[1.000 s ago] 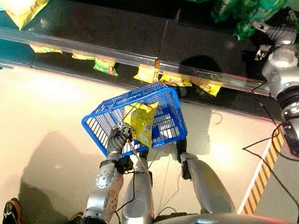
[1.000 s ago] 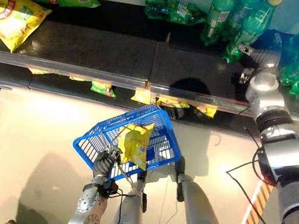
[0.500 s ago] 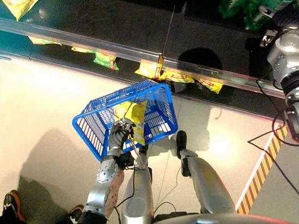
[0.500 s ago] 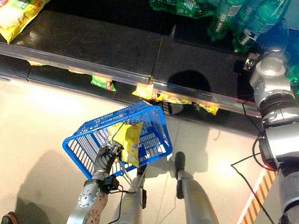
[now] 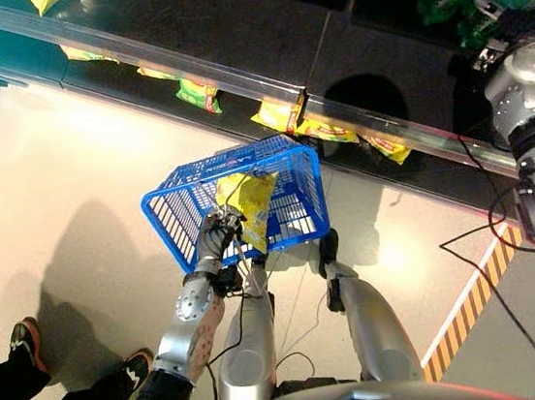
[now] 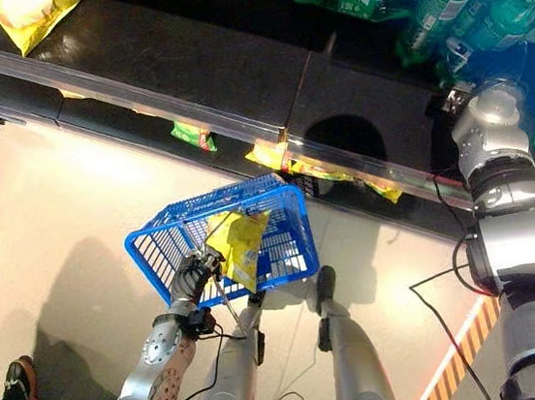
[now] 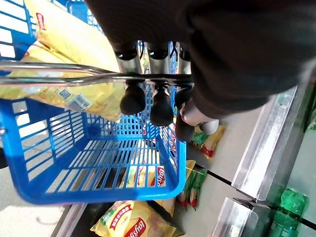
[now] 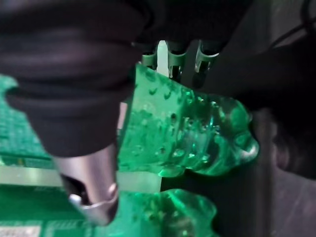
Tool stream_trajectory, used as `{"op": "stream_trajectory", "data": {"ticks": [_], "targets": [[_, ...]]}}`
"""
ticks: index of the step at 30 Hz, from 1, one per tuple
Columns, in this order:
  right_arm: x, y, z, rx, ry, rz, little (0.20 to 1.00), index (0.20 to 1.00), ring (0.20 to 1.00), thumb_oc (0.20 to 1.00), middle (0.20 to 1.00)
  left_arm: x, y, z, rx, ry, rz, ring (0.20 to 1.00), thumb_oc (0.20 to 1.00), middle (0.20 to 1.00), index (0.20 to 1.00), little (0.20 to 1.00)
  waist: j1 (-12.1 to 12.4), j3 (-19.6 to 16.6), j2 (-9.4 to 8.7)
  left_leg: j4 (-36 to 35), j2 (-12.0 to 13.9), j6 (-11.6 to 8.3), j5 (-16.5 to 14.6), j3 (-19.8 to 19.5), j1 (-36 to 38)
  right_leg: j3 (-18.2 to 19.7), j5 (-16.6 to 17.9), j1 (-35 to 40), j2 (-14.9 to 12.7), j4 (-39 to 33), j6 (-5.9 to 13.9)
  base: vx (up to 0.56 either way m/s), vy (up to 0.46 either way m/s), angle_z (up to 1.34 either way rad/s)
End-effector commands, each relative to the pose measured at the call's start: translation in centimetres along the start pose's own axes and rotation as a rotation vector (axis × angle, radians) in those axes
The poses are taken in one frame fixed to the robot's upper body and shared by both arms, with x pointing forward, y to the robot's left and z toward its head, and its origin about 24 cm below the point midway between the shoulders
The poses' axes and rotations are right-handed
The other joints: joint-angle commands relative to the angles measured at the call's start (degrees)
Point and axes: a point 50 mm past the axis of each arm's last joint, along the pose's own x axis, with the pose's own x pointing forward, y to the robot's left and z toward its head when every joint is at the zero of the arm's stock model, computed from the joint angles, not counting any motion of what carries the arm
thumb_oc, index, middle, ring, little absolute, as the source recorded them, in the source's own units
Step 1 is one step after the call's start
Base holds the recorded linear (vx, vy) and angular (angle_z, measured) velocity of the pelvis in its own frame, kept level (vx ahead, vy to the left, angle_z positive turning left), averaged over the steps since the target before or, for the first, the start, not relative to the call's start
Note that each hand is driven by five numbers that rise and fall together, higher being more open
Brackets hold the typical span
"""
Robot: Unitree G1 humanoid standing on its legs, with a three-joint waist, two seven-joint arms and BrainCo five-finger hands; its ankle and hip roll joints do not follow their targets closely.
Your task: Pick up the snacks into the basket
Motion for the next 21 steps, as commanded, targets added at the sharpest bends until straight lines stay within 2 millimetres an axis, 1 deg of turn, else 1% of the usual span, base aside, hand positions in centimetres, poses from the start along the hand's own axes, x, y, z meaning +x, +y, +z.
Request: {"op": "stream_trajectory", "data": {"ticks": [1,9,16,17,19,21], "targets": [[0.6,-0.4,5.0,0.004,-0.184,0.014,0.200,0.200,0.200,0.200,0.200,-0.7,-2.3,4.5,-0.054,-0.251,-0.130,0.200,0.200,0.200,0.200,0.200,0.5,-2.6,-0.69,0.8,-3.2,0.20,-0.8,1.2,-1.4,2.1,1.9,-0.3,-3.3,-3.2,8.48,-0.01,-0.003,0.04],[0.3,-0.7,4.7,-0.008,-0.219,-0.005,0.200,0.200,0.200,0.200,0.200,-0.4,-2.2,4.7,-0.051,-0.262,-0.120,0.200,0.200,0.200,0.200,0.200,0.5,-2.6,-0.23,1.1,-3.5,0.40,-1.0,1.0,-1.7,2.1,2.0,-0.4,-3.6,-3.2,8.53,0.00,0.002,0.07],[-0.2,-0.5,4.3,0.071,-0.242,-0.009,0.200,0.200,0.200,0.200,0.200,-0.3,-2.3,4.5,-0.055,-0.262,-0.106,0.200,0.200,0.200,0.200,0.200,0.2,-2.7,0.19,1.3,-3.7,0.52,-1.1,0.9,-1.7,2.4,2.0,-0.3,-3.7,-3.4,8.57,0.00,0.001,0.01],[-0.6,-0.3,4.2,0.114,-0.261,-0.004,0.200,0.200,0.200,0.200,0.200,-0.3,-2.2,4.5,-0.055,-0.260,-0.095,0.200,0.200,0.200,0.200,0.200,-0.1,-2.7,0.30,1.4,-3.7,0.59,-1.2,0.9,-1.5,2.5,1.9,-0.2,-3.8,-3.3,8.57,0.00,0.000,0.00],[-0.9,-0.3,3.9,0.129,-0.266,-0.002,0.200,0.200,0.200,0.200,0.200,-0.2,-2.2,4.5,-0.055,-0.260,-0.090,0.200,0.200,0.200,0.200,0.200,-0.2,-2.8,0.30,1.5,-3.8,0.63,-1.3,0.9,-1.4,2.5,1.9,0.1,-3.9,-3.3,8.56,0.00,0.000,0.00],[-2.1,0.1,3.0,0.167,-0.307,0.008,0.200,0.200,0.200,0.200,0.200,-0.1,-1.8,4.4,-0.060,-0.262,-0.064,0.200,0.200,0.200,0.200,0.200,-0.8,-3.1,0.39,1.8,-3.9,0.83,-1.6,0.9,-0.8,2.7,1.6,0.9,-3.9,-3.4,8.56,0.00,0.000,0.00]]}}
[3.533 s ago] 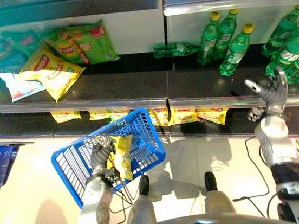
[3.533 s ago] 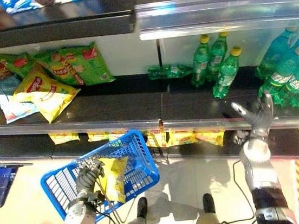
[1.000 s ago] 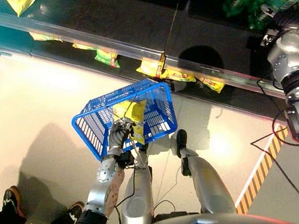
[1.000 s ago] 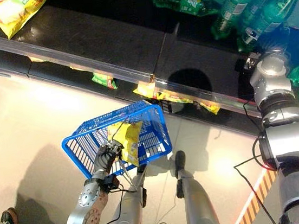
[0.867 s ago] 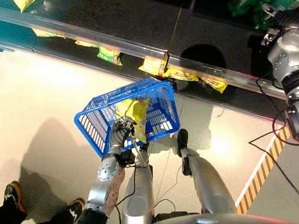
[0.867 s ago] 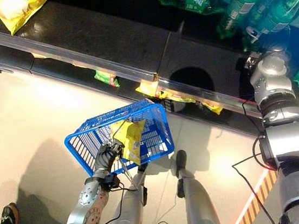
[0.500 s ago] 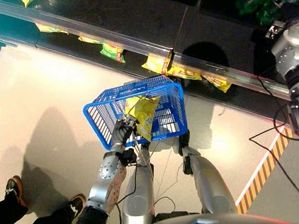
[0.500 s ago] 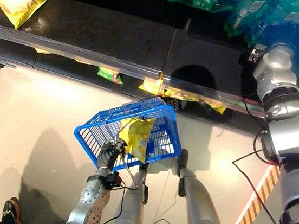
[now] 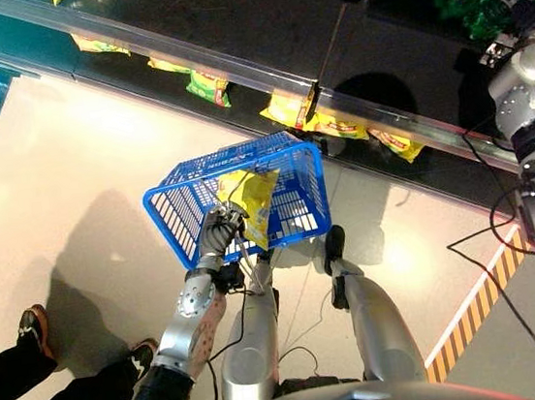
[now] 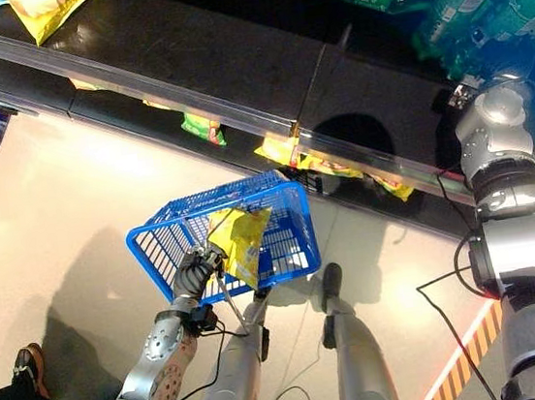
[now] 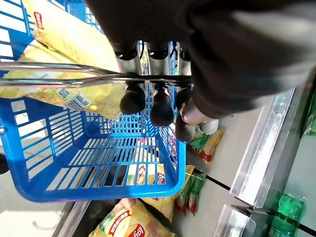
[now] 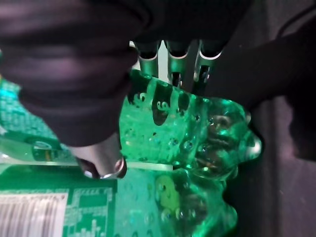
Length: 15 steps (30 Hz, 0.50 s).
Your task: Pick up the snacks into the basket
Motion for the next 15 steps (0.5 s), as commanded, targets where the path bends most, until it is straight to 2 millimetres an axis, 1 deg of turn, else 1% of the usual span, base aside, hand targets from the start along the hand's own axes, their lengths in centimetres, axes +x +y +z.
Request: {"op": "stream_trajectory", "data": {"ticks": [1,3,4,5,6,7,8,9,10,11,12,13,14,15], "targets": [[-0.9,1.0,2.8,0.093,-0.201,0.033,0.200,0.200,0.200,0.200,0.200,-0.5,-1.7,3.9,-0.057,-0.244,-0.071,0.200,0.200,0.200,0.200,0.200,-0.5,-4.1,-1.53,1.6,-2.9,0.44,-2.5,2.0,-0.2,3.5,1.2,1.0,-2.9,-3.5,7.96,0.00,0.000,0.00],[-2.5,0.6,1.6,0.104,-0.237,0.018,0.200,0.200,0.200,0.200,0.200,-0.3,-1.4,3.9,-0.070,-0.246,-0.041,0.200,0.200,0.200,0.200,0.200,-1.1,-4.8,-1.35,1.8,-2.9,0.66,-3.0,1.9,0.8,3.5,1.0,2.3,-3.2,-3.8,7.97,0.03,0.006,-0.05],[-3.0,0.2,1.0,0.066,-0.247,0.011,0.200,0.200,0.200,0.200,0.200,-0.3,-1.2,4.0,-0.069,-0.254,-0.026,0.200,0.200,0.200,0.200,0.200,-1.3,-5.1,-1.26,1.9,-2.9,0.74,-3.2,2.0,1.1,3.5,0.9,2.7,-3.3,-4.0,8.00,0.03,0.008,-0.02],[-4.0,-0.2,0.5,0.029,-0.275,0.004,0.200,0.200,0.200,0.200,0.200,-0.4,-0.9,4.0,-0.063,-0.258,-0.012,0.200,0.200,0.200,0.200,0.200,-1.6,-5.6,-1.40,2.0,-2.8,0.81,-3.4,2.1,1.6,3.3,0.8,3.4,-3.4,-4.2,8.02,0.07,0.007,0.02],[-5.1,-0.9,-0.4,0.004,-0.293,-0.020,0.200,0.200,0.200,0.200,0.200,-0.4,-0.4,4.2,-0.058,-0.268,0.021,0.200,0.200,0.200,0.200,0.200,-2.1,-6.7,-1.52,2.1,-2.7,1.04,-3.9,2.2,2.5,3.2,0.7,4.6,-3.7,-4.6,8.02,0.06,0.006,0.03],[-5.3,-1.0,-0.5,0.002,-0.291,-0.022,0.200,0.200,0.200,0.200,0.200,-0.4,-0.4,4.1,-0.056,-0.265,0.021,0.200,0.200,0.200,0.200,0.200,-2.1,-6.8,-1.59,2.1,-2.7,1.05,-4.0,2.2,2.6,3.2,0.7,4.7,-3.7,-4.6,8.02,0.07,0.002,0.04],[-5.9,-1.5,-0.8,-0.046,-0.315,-0.035,0.200,0.200,0.200,0.200,0.200,-0.4,0.0,4.2,-0.047,-0.271,0.038,0.200,0.200,0.200,0.200,0.200,-2.3,-7.4,-1.72,2.1,-2.6,1.13,-4.2,2.2,3.1,3.1,0.6,5.4,-3.9,-4.9,8.10,0.04,0.002,0.04],[-6.4,-1.7,-0.9,-0.059,-0.332,-0.037,0.200,0.200,0.200,0.200,0.200,-0.4,0.3,4.3,-0.049,-0.277,0.053,0.200,0.200,0.200,0.200,0.200,-2.6,-7.8,-1.81,2.2,-2.5,1.21,-4.4,2.2,3.5,3.1,0.6,5.9,-4.0,-5.1,8.08,0.07,0.008,0.03],[-7.2,-2.1,-1.6,-0.083,-0.331,-0.049,0.200,0.200,0.200,0.200,0.200,-0.6,0.5,4.2,-0.053,-0.275,0.065,0.200,0.200,0.200,0.200,0.200,-2.9,-8.5,-2.02,2.1,-2.5,1.33,-4.7,2.2,4.3,3.1,0.5,6.8,-4.0,-5.4,8.09,0.07,0.013,0.03],[-7.8,-2.3,-1.7,-0.115,-0.354,-0.049,0.200,0.200,0.200,0.200,0.200,-0.7,0.8,4.3,-0.052,-0.282,0.080,0.200,0.200,0.200,0.200,0.200,-3.2,-9.2,-2.18,2.1,-2.4,1.42,-5.0,2.3,4.9,3.2,0.4,7.3,-4.0,-5.7,8.13,0.09,0.012,0.06],[-8.6,-2.5,-2.2,-0.126,-0.349,-0.039,0.200,0.200,0.200,0.200,0.200,-0.9,1.1,4.2,-0.046,-0.280,0.093,0.200,0.200,0.200,0.200,0.200,-3.4,-10.0,-2.51,1.9,-2.2,1.56,-5.3,2.6,5.7,3.3,0.4,8.3,-4.0,-6.2,8.18,0.06,0.006,0.01],[-8.6,-2.5,-2.2,-0.126,-0.348,-0.039,0.200,0.200,0.200,0.200,0.200,-0.9,1.2,4.2,-0.046,-0.279,0.093,0.200,0.200,0.200,0.200,0.200,-3.4,-10.0,-2.54,1.9,-2.2,1.56,-5.3,2.6,5.8,3.3,0.4,8.4,-4.0,-6.3,8.18,0.06,0.008,-0.05],[-9.2,-2.6,-2.4,-0.129,-0.357,-0.035,0.200,0.200,0.200,0.200,0.200,-1.0,1.4,4.3,-0.047,-0.283,0.108,0.200,0.200,0.200,0.200,0.200,-3.7,-10.6,-2.72,1.9,-2.1,1.67,-5.6,2.8,6.4,3.4,0.4,9.1,-4.1,-6.6,8.20,0.10,0.017,-0.16],[-10.4,-2.8,-2.5,-0.176,-0.387,0.000,0.200,0.200,0.200,0.200,0.200,-1.2,1.8,4.6,-0.046,-0.299,0.124,0.200,0.200,0.200,0.200,0.200,-4.2,-12.0,-3.19,2.0,-2.1,1.90,-6.2,3.1,7.6,3.6,0.3,10.2,-4.1,-7.1,8.26,0.13,0.027,-0.16]]}}
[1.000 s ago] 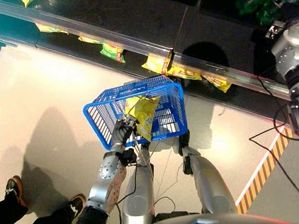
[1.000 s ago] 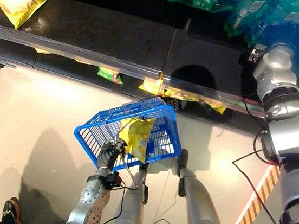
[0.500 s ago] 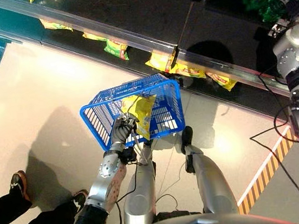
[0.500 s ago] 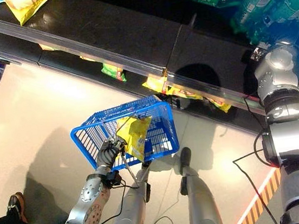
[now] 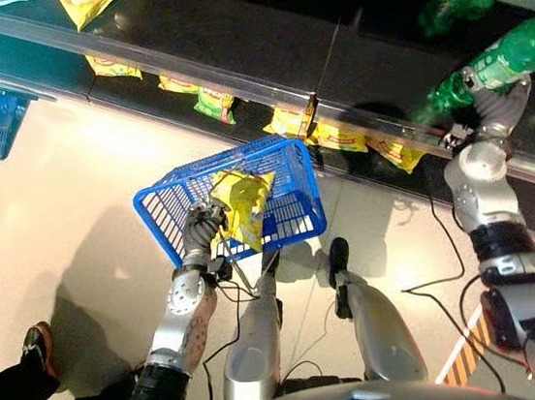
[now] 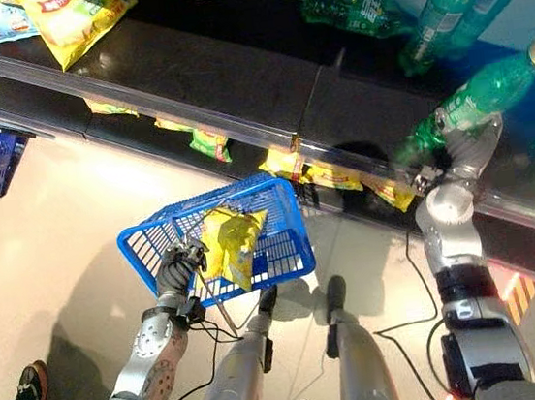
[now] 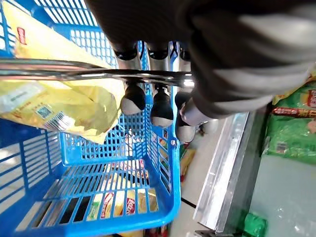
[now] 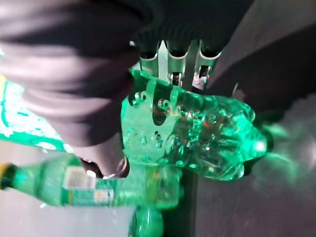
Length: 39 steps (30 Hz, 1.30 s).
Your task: Pick up the snacks into the basket
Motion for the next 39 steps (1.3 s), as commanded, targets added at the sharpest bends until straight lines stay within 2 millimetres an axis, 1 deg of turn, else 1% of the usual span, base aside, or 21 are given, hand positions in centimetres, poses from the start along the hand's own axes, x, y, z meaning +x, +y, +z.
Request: {"op": "stream_trajectory", "data": {"ticks": [1,3,4,6,7,9,10,11,13,14,16,17,18,20,26,31,33,34,36,37,39], "targets": [[-0.8,-1.1,4.4,-0.033,-0.307,0.039,0.200,0.200,0.200,0.200,0.200,-1.0,-0.5,4.1,-0.039,-0.263,-0.024,0.200,0.200,0.200,0.200,0.200,-2.0,-12.6,-3.82,3.5,-2.0,1.42,-6.8,1.7,1.6,3.0,-0.4,4.7,-3.9,-6.3,7.54,0.13,0.032,-0.14],[-1.8,-1.5,4.2,-0.068,-0.321,0.084,0.200,0.200,0.200,0.200,0.200,-1.1,-0.2,4.5,-0.048,-0.282,-0.014,0.200,0.200,0.200,0.200,0.200,-2.4,-13.7,-4.06,3.5,-1.9,1.62,-7.2,2.0,2.7,3.4,-0.5,5.7,-3.8,-6.7,7.54,0.08,0.029,-0.11],[-1.8,-1.5,4.2,-0.068,-0.320,0.084,0.200,0.200,0.200,0.200,0.200,-1.1,-0.2,4.5,-0.047,-0.281,-0.014,0.200,0.200,0.200,0.200,0.200,-2.4,-13.7,-4.08,3.5,-1.9,1.62,-7.2,2.0,2.8,3.4,-0.5,5.8,-3.8,-6.7,7.54,0.08,0.040,-0.13],[-3.5,-1.5,3.8,-0.104,-0.322,0.201,0.200,0.200,0.200,0.200,0.200,-1.1,-0.2,5.4,-0.056,-0.322,-0.024,0.200,0.200,0.200,0.200,0.200,-3.2,-14.7,-4.29,3.5,-1.9,1.82,-7.6,2.4,3.8,3.8,-0.5,6.6,-3.8,-7.1,7.67,0.06,0.039,-0.10],[-3.5,-1.5,3.7,-0.104,-0.322,0.201,0.200,0.200,0.200,0.200,0.200,-1.1,-0.2,5.4,-0.055,-0.322,-0.024,0.200,0.200,0.200,0.200,0.200,-3.2,-14.7,-4.29,3.5,-1.9,1.82,-7.6,2.4,3.8,3.8,-0.5,6.6,-3.8,-7.1,7.67,0.00,0.031,-0.05],[-5.9,-0.3,3.1,-0.096,-0.297,0.404,0.200,0.200,0.200,0.200,0.200,-0.7,-0.7,7.1,-0.078,-0.388,-0.074,0.200,0.200,0.200,0.200,0.200,-4.0,-14.2,-4.66,3.8,-1.9,1.81,-7.4,3.0,3.2,4.2,-0.2,5.7,-4.0,-6.7,7.77,-0.05,0.025,-0.07],[-6.2,-0.2,3.0,-0.090,-0.292,0.427,0.200,0.200,0.200,0.200,0.200,-0.5,-0.9,7.3,-0.077,-0.398,-0.085,0.200,0.200,0.200,0.200,0.200,-4.2,-13.9,-4.79,3.8,-1.9,1.77,-7.3,3.1,2.9,4.3,0.0,5.4,-4.0,-6.7,7.80,-0.08,0.004,-0.06],[-6.9,0.3,2.0,-0.082,-0.243,0.482,0.200,0.200,0.200,0.200,0.200,-0.4,-1.1,7.7,-0.086,-0.409,-0.102,0.200,0.200,0.200,0.200,0.200,-4.3,-13.6,-4.95,4.0,-2.0,1.71,-7.1,3.4,2.3,4.4,0.2,4.5,-4.1,-6.4,7.80,-0.10,0.002,-0.03],[-8.1,1.3,0.9,-0.098,-0.194,0.585,0.200,0.200,0.200,0.200,0.200,0.1,-2.2,8.6,-0.106,-0.440,-0.156,0.200,0.200,0.200,0.200,0.200,-4.4,-12.6,-5.12,3.8,-2.0,1.56,-6.5,3.9,1.1,4.6,0.7,2.9,-4.1,-6.1,7.84,-0.11,0.034,-0.09],[-9.2,2.0,-0.1,-0.087,-0.139,0.660,0.200,0.200,0.200,0.200,0.200,0.3,-3.4,9.1,-0.121,-0.458,-0.213,0.200,0.200,0.200,0.200,0.200,-4.5,-11.9,-5.14,3.5,-1.9,1.52,-6.1,4.1,0.5,4.6,1.2,2.2,-4.1,-5.9,7.89,-0.08,0.064,-0.10],[-9.9,2.4,-0.8,-0.117,-0.113,0.720,0.200,0.200,0.200,0.200,0.200,0.6,-4.5,9.6,-0.132,-0.477,-0.254,0.200,0.200,0.200,0.200,0.200,-4.4,-11.5,-5.12,3.0,-1.8,1.54,-5.6,4.3,0.0,4.5,1.5,1.7,-4.1,-5.9,7.92,-0.07,0.068,-0.05],[-11.0,3.4,-2.2,-0.123,-0.050,0.807,0.200,0.200,0.200,0.200,0.200,0.8,-6.4,10.2,-0.152,-0.495,-0.331,0.200,0.200,0.200,0.200,0.200,-4.4,-10.4,-5.11,2.9,-2.0,1.52,-5.2,4.2,-0.6,4.3,1.8,1.4,-4.2,-6.0,8.07,-0.05,0.050,-0.01],[-11.0,3.5,-2.2,-0.122,-0.052,0.807,0.200,0.200,0.200,0.200,0.200,0.8,-6.4,10.2,-0.152,-0.496,-0.331,0.200,0.200,0.200,0.200,0.200,-4.4,-10.3,-5.10,2.9,-2.0,1.52,-5.2,4.2,-0.6,4.2,1.8,1.4,-4.3,-6.0,8.07,-0.08,0.034,0.03],[-12.1,5.0,-3.0,-0.140,-0.032,0.896,0.200,0.200,0.200,0.200,0.200,0.8,-8.2,10.7,-0.174,-0.508,-0.412,0.200,0.200,0.200,0.200,0.200,-4.2,-9.1,-5.00,3.1,-2.3,1.41,-4.9,4.0,-1.5,4.2,2.0,0.6,-4.2,-5.7,8.11,-0.08,0.021,0.05],[-14.6,9.1,-4.0,-0.284,-0.092,1.138,0.200,0.200,0.200,0.200,0.200,0.6,-12.2,12.4,-0.234,-0.546,-0.576,0.200,0.200,0.200,0.200,0.200,-3.2,-6.6,-4.73,3.6,-2.9,1.27,-4.5,3.5,-3.5,4.4,2.5,-1.3,-4.5,-4.8,8.17,-0.05,0.013,0.04],[-15.7,11.0,-5.2,-0.395,-0.108,1.243,0.200,0.200,0.200,0.200,0.200,0.1,-14.9,13.8,-0.254,-0.578,-0.683,0.200,0.200,0.200,0.200,0.200,-2.2,-4.6,-3.97,4.8,-3.7,1.10,-4.4,2.6,-5.4,3.9,2.5,-2.8,-4.9,-3.7,8.16,-0.04,-0.012,0.11],[-15.8,11.5,-5.3,-0.405,-0.113,1.246,0.200,0.200,0.200,0.200,0.200,0.1,-15.3,14.0,-0.259,-0.580,-0.703,0.200,0.200,0.200,0.200,0.200,-2.0,-4.0,-3.71,5.2,-3.8,1.07,-4.4,2.3,-5.9,3.7,2.5,-3.2,-5.0,-3.5,8.15,-0.04,-0.012,0.15],[-15.8,12.1,-5.6,-0.418,-0.098,1.239,0.200,0.200,0.200,0.200,0.200,-0.1,-16.1,14.2,-0.284,-0.578,-0.726,0.200,0.200,0.200,0.200,0.200,-1.4,-3.2,-3.21,5.6,-4.1,1.09,-4.3,2.1,-6.6,3.4,2.5,-3.9,-5.2,-3.0,8.10,-0.05,0.000,0.12],[-15.4,13.3,-5.3,-0.423,-0.109,1.226,0.200,0.200,0.200,0.200,0.200,-0.3,-16.8,14.3,-0.312,-0.569,-0.748,0.200,0.200,0.200,0.200,0.200,-0.8,-2.2,-2.62,5.9,-4.4,1.21,-4.3,2.0,-7.4,3.3,2.8,-4.9,-5.5,-2.7,8.11,-0.06,0.000,0.15],[-14.9,16.2,-2.3,-0.368,-0.205,1.174,0.200,0.200,0.200,0.200,0.200,-0.6,-17.3,14.4,-0.340,-0.558,-0.764,0.200,0.200,0.200,0.200,0.200,0.0,-1.3,-2.01,6.2,-4.6,1.36,-4.4,2.1,-8.0,3.3,2.8,-5.5,-5.5,-2.4,8.03,-0.04,0.000,0.19],[-14.9,16.2,-2.3,-0.368,-0.206,1.174,0.200,0.200,0.200,0.200,0.200,-0.6,-17.3,14.4,-0.340,-0.559,-0.764,0.200,0.200,0.200,0.200,0.200,0.0,-1.4,-2.08,6.1,-4.7,1.37,-4.2,2.1,-8.1,3.3,3.0,-5.6,-5.6,-2.5,8.06,-0.01,0.000,0.06]]}}
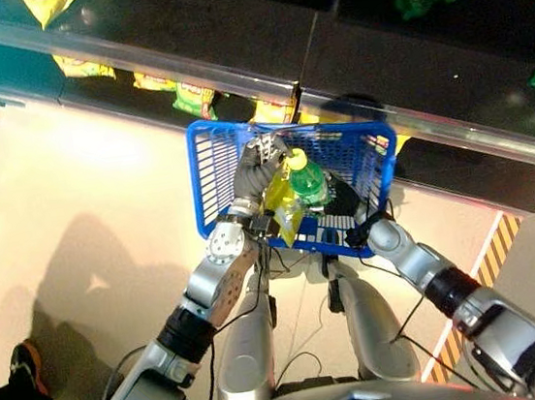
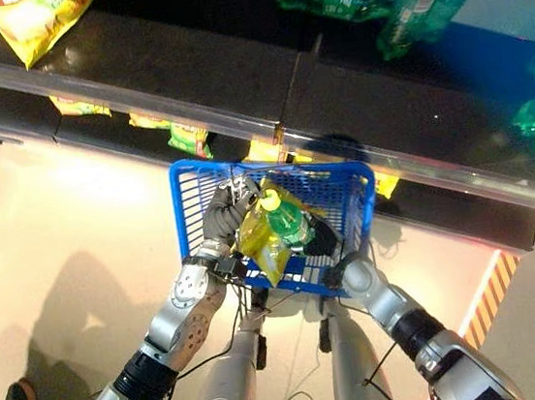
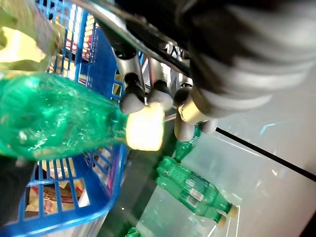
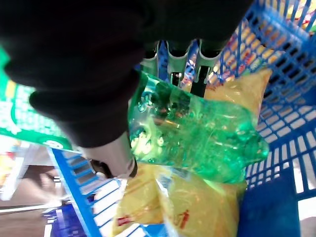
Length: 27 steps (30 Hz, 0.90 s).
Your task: Pick up the snacks into the basket
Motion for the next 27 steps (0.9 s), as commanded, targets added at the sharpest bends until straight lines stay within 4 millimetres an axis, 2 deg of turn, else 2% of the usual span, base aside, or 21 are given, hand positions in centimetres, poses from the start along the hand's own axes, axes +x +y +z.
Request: {"op": "stream_trajectory", "data": {"ticks": [1,2,3,4,5,8,10,14,15,20,21,23,24,25,26,27], "targets": [[1.7,1.2,11.0,0.064,-0.424,-0.008,0.200,0.200,0.200,0.200,0.200,1.9,-6.4,6.9,-0.155,-0.363,-0.259,0.200,0.200,0.200,0.200,0.200,1.6,-1.8,-0.53,4.3,-3.5,0.44,-5.4,2.1,-1.2,4.3,0.5,-1.5,-4.5,-0.5,7.00,0.00,0.000,0.00],[2.6,3.5,8.7,0.039,-0.296,0.034,0.200,0.200,0.200,0.200,0.200,2.3,-7.9,6.8,-0.186,-0.354,-0.298,0.200,0.200,0.200,0.200,0.200,2.3,-1.4,0.34,4.6,-3.7,0.48,-5.5,1.9,-1.4,4.1,0.3,-1.5,-4.7,-0.2,6.97,0.00,0.000,0.00],[2.7,2.9,7.4,-0.011,-0.250,0.009,0.200,0.200,0.200,0.200,0.200,2.3,-8.4,7.0,-0.195,-0.357,-0.316,0.200,0.200,0.200,0.200,0.200,2.5,-1.1,0.79,4.5,-4.0,0.49,-5.2,1.6,-2.0,4.0,0.4,-2.0,-4.8,-0.2,7.06,-0.02,-0.032,0.07],[2.9,2.8,4.7,0.022,-0.119,-0.011,0.200,0.200,0.200,0.200,0.200,2.4,-8.9,7.1,-0.200,-0.362,-0.340,0.200,0.200,0.200,0.200,0.200,3.2,-0.6,1.88,4.7,-4.2,0.37,-5.2,1.2,-2.4,3.4,0.2,-2.2,-5.2,0.1,7.08,-0.04,-0.020,0.06],[3.4,0.9,4.6,-0.033,-0.123,-0.041,0.200,0.200,0.200,0.200,0.200,2.2,-8.9,6.9,-0.195,-0.352,-0.355,0.200,0.200,0.200,0.200,0.200,3.6,-0.6,2.22,4.7,-4.5,0.31,-4.7,0.9,-2.9,3.4,0.3,-2.5,-5.4,0.0,7.16,-0.02,-0.024,0.17],[3.6,-0.6,2.8,-0.007,-0.032,-0.080,0.200,0.200,0.200,0.200,0.200,2.0,-9.1,7.2,-0.201,-0.361,-0.386,0.200,0.200,0.200,0.200,0.200,4.5,0.1,2.96,5.1,-5.1,0.33,-4.6,0.0,-3.3,3.0,0.2,-2.8,-5.6,0.5,7.08,-0.01,-0.020,0.24],[3.7,-1.0,2.3,-0.034,-0.002,-0.094,0.200,0.200,0.200,0.200,0.200,2.1,-9.4,7.6,-0.207,-0.374,-0.397,0.200,0.200,0.200,0.200,0.200,4.8,0.5,3.26,5.5,-5.5,0.42,-4.6,-0.4,-3.6,3.0,0.1,-2.8,-5.7,0.8,7.12,-0.01,-0.026,0.18],[3.5,-0.9,0.0,-0.075,0.135,-0.075,0.200,0.200,0.200,0.200,0.200,2.3,-9.8,7.8,-0.202,-0.377,-0.413,0.200,0.200,0.200,0.200,0.200,5.1,0.6,3.58,6.1,-6.2,0.50,-4.9,-1.5,-3.7,2.6,-0.1,-2.4,-5.9,1.1,7.16,0.01,-0.018,0.19],[3.5,-0.6,-0.1,-0.064,0.145,-0.068,1.000,1.000,1.000,1.000,1.000,2.2,-9.7,7.9,-0.199,-0.377,-0.411,0.200,0.200,0.200,0.200,0.200,5.2,0.5,3.56,6.1,-6.2,0.56,-5.0,-1.6,-3.5,2.6,-0.1,-2.2,-6.0,1.0,7.20,0.02,0.008,0.13],[2.6,0.6,-1.3,-0.005,0.194,-0.051,1.000,1.000,1.000,1.000,1.000,2.3,-8.1,7.4,-0.136,-0.368,-0.345,0.200,0.200,0.200,0.200,0.200,5.1,-0.9,2.08,6.4,-6.3,0.94,-5.8,-1.6,-2.0,3.2,0.4,0.1,-5.9,-0.7,7.46,0.03,0.018,0.02],[2.3,0.7,-1.6,0.003,0.199,-0.050,1.000,1.000,1.000,1.000,1.000,2.2,-7.6,7.2,-0.113,-0.363,-0.327,0.200,0.200,0.200,0.200,0.200,5.0,-1.3,1.76,6.4,-6.2,0.95,-5.9,-1.5,-1.6,3.2,0.5,0.5,-6.0,-1.0,7.51,0.04,0.040,0.00],[1.1,1.1,-2.9,0.023,0.222,-0.044,1.000,1.000,1.000,1.000,1.000,1.9,-5.1,6.6,-0.035,-0.345,-0.243,0.200,0.200,0.200,0.200,0.200,4.5,-2.5,0.77,6.2,-5.9,1.02,-6.3,-1.2,-0.8,3.3,1.0,1.4,-6.1,-2.0,7.72,0.04,0.036,-0.01],[1.1,1.2,-2.9,0.024,0.222,-0.043,1.000,1.000,1.000,1.000,1.000,1.9,-5.1,6.6,-0.035,-0.344,-0.242,0.200,0.200,0.200,0.200,0.200,4.5,-2.5,0.76,6.2,-5.8,1.02,-6.3,-1.2,-0.7,3.3,1.0,1.5,-6.1,-2.0,7.72,0.05,0.042,-0.02],[-0.2,1.4,-4.1,0.015,0.233,-0.024,1.000,1.000,1.000,1.000,1.000,1.1,-2.3,5.6,0.010,-0.308,-0.137,0.200,0.200,0.200,0.200,0.200,4.0,-3.7,-0.39,5.8,-5.5,1.05,-6.5,-0.7,0.3,3.2,1.6,2.5,-6.2,-3.1,7.94,0.09,0.051,-0.01],[-1.8,1.5,-5.7,0.004,0.264,-0.003,1.000,1.000,1.000,1.000,1.000,-0.4,0.9,3.8,0.044,-0.230,-0.017,0.200,0.200,0.200,0.200,0.200,3.8,-5.3,-1.53,5.2,-5.0,1.13,-6.9,-0.2,1.6,3.1,2.3,3.8,-6.3,-4.2,8.20,0.09,0.051,-0.04],[-1.9,1.5,-5.8,0.005,0.265,-0.002,1.000,1.000,1.000,1.000,1.000,-0.4,0.9,3.8,0.044,-0.229,-0.017,0.200,0.200,0.200,0.200,0.200,3.8,-5.4,-1.54,5.2,-5.0,1.14,-6.8,-0.2,1.6,3.1,2.3,3.9,-6.3,-4.3,8.20,0.09,0.037,-0.06]]}}
